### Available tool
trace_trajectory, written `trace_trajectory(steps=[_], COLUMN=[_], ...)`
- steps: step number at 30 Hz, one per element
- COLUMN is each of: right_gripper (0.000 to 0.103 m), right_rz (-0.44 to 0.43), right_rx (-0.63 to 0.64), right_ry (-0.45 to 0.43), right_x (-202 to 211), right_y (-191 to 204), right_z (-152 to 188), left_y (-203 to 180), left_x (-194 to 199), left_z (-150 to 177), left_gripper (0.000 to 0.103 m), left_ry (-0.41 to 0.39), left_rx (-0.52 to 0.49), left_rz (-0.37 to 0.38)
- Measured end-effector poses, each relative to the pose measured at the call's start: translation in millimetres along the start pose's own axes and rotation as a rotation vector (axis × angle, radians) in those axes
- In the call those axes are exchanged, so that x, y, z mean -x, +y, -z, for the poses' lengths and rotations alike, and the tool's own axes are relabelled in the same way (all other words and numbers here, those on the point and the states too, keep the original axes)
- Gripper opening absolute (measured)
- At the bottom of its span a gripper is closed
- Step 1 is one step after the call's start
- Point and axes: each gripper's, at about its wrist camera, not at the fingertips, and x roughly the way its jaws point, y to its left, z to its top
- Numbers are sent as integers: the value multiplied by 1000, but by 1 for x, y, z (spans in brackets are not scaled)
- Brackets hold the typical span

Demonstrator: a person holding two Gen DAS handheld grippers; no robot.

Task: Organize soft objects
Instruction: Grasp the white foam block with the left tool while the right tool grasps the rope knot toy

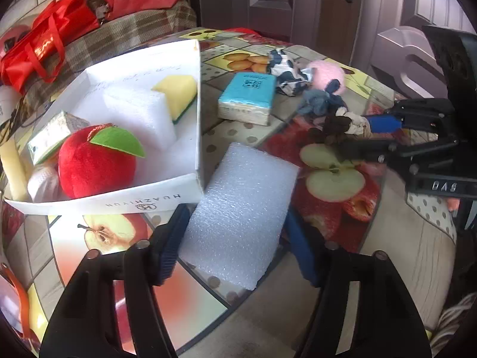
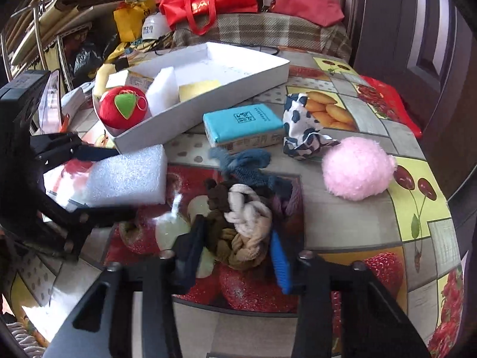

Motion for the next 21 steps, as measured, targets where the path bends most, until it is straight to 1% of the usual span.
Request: trace_trajectory(steps=[2, 5, 9, 10, 13, 16, 18, 19, 20, 21], right_gripper=[31, 31, 31, 31, 31, 31, 31, 31, 31, 31], right_rz=[-14, -59, -88, -84, -74, -62, -57, -54, -48, -41], right_rx=[-2, -21, -52, -61, -110, -146, -174, -194, -204, -209], right_ry=[-51, -129, -223, -241, -336, -378, -390, -407, -423, -438], right_x=[13, 31, 49, 52, 67, 69, 67, 66, 66, 66], right_y=[0, -3, -11, -12, -21, -26, -28, -29, -28, -28], right_z=[4, 12, 19, 19, 21, 15, 11, 9, 6, 5], left_y=[-2, -7, -10, -9, -1, 19, 32, 35, 38, 38], left_x=[1, 6, 16, 22, 40, 64, 81, 86, 92, 96], left_z=[1, 3, 6, 6, 10, 18, 26, 27, 30, 31], left_gripper=[62, 61, 61, 61, 62, 62, 62, 62, 62, 62], left_ry=[-4, -17, -61, -91, -183, -323, -426, -455, -498, -523], left_rx=[-11, -30, -35, -28, 11, 114, 186, 193, 195, 195], left_rz=[-1, 7, 16, 17, 11, -8, -76, -106, -187, -242])
